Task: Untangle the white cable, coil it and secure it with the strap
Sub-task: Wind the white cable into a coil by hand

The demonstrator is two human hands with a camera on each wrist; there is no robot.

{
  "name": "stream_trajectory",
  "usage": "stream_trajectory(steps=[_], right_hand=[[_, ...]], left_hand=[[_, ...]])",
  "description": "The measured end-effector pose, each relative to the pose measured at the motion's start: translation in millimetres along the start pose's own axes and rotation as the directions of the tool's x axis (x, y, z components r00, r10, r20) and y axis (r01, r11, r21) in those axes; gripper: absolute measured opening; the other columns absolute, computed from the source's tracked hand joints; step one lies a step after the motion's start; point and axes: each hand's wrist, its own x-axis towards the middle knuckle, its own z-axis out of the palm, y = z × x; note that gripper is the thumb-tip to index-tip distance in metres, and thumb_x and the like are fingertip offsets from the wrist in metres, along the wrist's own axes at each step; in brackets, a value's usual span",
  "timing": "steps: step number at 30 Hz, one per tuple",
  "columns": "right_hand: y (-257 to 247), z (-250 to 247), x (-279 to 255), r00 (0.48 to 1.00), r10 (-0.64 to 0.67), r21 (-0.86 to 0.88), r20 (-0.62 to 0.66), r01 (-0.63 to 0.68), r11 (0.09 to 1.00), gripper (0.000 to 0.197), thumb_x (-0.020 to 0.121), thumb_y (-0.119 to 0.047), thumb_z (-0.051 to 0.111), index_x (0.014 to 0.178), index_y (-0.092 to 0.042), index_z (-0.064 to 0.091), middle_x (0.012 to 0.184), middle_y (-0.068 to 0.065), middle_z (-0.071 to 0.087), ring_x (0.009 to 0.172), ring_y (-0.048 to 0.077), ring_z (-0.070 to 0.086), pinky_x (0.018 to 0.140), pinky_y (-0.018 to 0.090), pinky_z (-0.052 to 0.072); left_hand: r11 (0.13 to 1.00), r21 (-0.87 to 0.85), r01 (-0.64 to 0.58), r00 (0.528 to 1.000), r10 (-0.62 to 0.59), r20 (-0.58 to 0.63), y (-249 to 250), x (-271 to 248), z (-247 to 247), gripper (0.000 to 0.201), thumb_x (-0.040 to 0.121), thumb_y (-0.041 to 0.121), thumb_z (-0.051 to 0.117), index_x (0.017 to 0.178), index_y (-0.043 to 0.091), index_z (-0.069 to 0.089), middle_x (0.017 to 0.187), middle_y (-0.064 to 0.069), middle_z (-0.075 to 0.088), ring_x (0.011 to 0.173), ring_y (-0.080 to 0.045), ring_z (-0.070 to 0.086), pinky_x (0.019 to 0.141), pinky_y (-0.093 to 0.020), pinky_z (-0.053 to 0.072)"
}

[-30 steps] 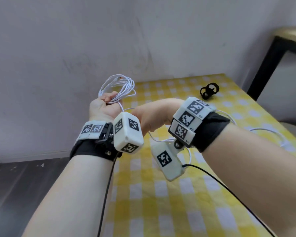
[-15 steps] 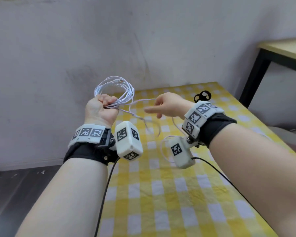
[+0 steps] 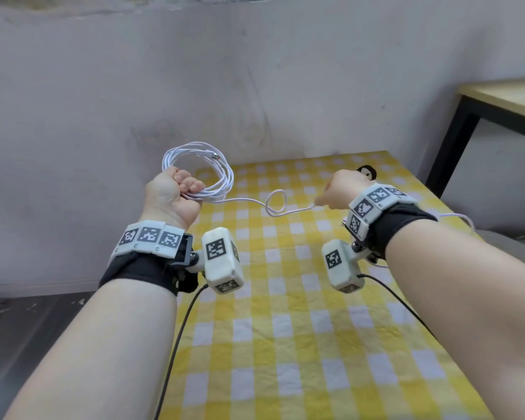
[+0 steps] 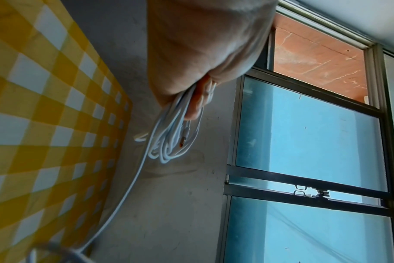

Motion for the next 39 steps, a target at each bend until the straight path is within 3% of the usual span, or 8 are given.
stream_trajectory(steps=[7, 10, 13, 20, 27, 32, 35, 39], right_hand=[[-57, -9, -38, 0.901, -0.433, 0.346, -0.009, 0.410, 0.844, 0.031, 0.090, -0.043, 0.051, 0.086, -0.019, 0.071, 0.091, 0.001, 0.071, 0.098, 0.021, 0.060, 0.103, 0.044, 0.040], [-70, -9, -54, 0.790, -0.596, 0.687, 0.142, 0.354, 0.634, 0.039, 0.098, -0.039, 0.044, 0.101, -0.007, 0.066, 0.097, 0.012, 0.071, 0.088, 0.017, 0.064, 0.095, 0.030, 0.049], [-73, -1, -58, 0.716, -0.669, 0.710, 0.199, 0.366, 0.602, 0.014, 0.093, -0.024, 0.058, 0.093, -0.012, 0.064, 0.080, 0.008, 0.068, 0.068, 0.010, 0.064, 0.072, 0.017, 0.049], [-55, 0, -43, 0.852, -0.502, 0.621, 0.146, 0.316, 0.717, 0.010, 0.082, -0.006, 0.059, 0.077, -0.014, 0.062, 0.068, 0.002, 0.060, 0.063, 0.014, 0.060, 0.071, 0.030, 0.053], [-38, 7, -26, 0.955, -0.279, 0.731, 0.098, 0.121, 0.671, 0.022, 0.083, 0.008, 0.053, 0.071, -0.011, 0.055, 0.074, 0.004, 0.056, 0.068, 0.016, 0.057, 0.076, 0.040, 0.059], [-29, 11, -17, 0.952, -0.259, 0.800, 0.165, 0.024, 0.599, 0.028, 0.085, 0.016, 0.048, 0.073, -0.006, 0.060, 0.076, 0.009, 0.060, 0.056, 0.013, 0.061, 0.051, 0.020, 0.057], [-20, 10, -12, 0.945, -0.251, 0.843, 0.208, -0.043, 0.536, 0.029, 0.087, 0.014, 0.044, 0.079, -0.007, 0.062, 0.080, 0.008, 0.060, 0.040, 0.004, 0.045, 0.035, 0.013, 0.036], [-18, 9, -9, 0.963, -0.233, 0.649, 0.139, 0.089, 0.755, 0.012, 0.088, -0.006, 0.058, 0.092, -0.009, 0.070, 0.087, 0.007, 0.067, 0.049, 0.011, 0.038, 0.046, 0.021, 0.034]], left_hand=[[0.998, -0.044, 0.041, 0.997, -0.038, 0.064, -10, -7, 15, 0.037, 0.095, 0.002, 0.024, 0.062, 0.018, 0.027, 0.042, 0.006, 0.030, 0.029, -0.009, 0.022, 0.035, -0.017, 0.023], [0.997, -0.073, 0.037, 0.996, -0.031, 0.081, -11, -10, 19, 0.038, 0.096, 0.002, 0.024, 0.061, 0.017, 0.027, 0.041, 0.006, 0.030, 0.029, -0.008, 0.022, 0.034, -0.017, 0.024], [0.995, -0.095, 0.028, 0.996, -0.019, 0.089, -9, -10, 21, 0.039, 0.096, 0.002, 0.023, 0.060, 0.017, 0.027, 0.041, 0.006, 0.029, 0.029, -0.008, 0.022, 0.034, -0.017, 0.024], [0.994, -0.110, 0.027, 0.997, -0.019, 0.073, 1, -2, 2, 0.037, 0.098, 0.005, 0.024, 0.064, 0.017, 0.028, 0.041, 0.007, 0.030, 0.029, -0.008, 0.023, 0.034, -0.017, 0.025], [0.997, -0.056, 0.047, 0.996, -0.042, 0.081, 7, 5, -23, 0.041, 0.097, 0.003, 0.023, 0.059, 0.018, 0.026, 0.042, 0.007, 0.029, 0.030, -0.007, 0.022, 0.034, -0.016, 0.024], [0.998, 0.029, 0.059, 0.995, -0.061, 0.083, 8, 7, -38, 0.040, 0.098, 0.007, 0.026, 0.060, 0.019, 0.026, 0.042, 0.008, 0.028, 0.030, -0.005, 0.022, 0.035, -0.016, 0.023], [0.996, 0.064, 0.067, 0.994, -0.072, 0.085, 13, 8, -46, 0.036, 0.099, 0.009, 0.028, 0.064, 0.018, 0.030, 0.042, 0.008, 0.028, 0.030, -0.006, 0.022, 0.035, -0.016, 0.022], [0.978, 0.178, 0.109, 0.982, -0.134, 0.133, 15, 5, -48, 0.033, 0.099, 0.014, 0.032, 0.067, 0.018, 0.036, 0.042, 0.009, 0.027, 0.030, -0.005, 0.023, 0.035, -0.015, 0.021]])
